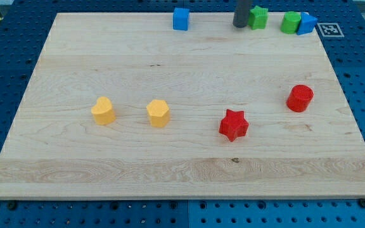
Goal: Nudge the green star right a bit
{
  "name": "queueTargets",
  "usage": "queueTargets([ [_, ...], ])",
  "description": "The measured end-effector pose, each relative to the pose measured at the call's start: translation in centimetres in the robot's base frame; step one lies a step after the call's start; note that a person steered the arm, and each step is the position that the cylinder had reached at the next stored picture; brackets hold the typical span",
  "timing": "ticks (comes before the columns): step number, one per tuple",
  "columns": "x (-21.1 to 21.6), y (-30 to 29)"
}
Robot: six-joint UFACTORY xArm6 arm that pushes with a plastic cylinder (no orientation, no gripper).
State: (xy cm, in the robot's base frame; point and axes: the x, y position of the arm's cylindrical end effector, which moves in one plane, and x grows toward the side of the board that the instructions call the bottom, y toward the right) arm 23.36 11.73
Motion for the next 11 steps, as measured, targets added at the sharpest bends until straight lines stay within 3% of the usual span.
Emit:
queueTargets([
  [3, -4.0, -2.1],
  [9, -3.2, 6.1],
  [11, -3.2, 3.1],
])
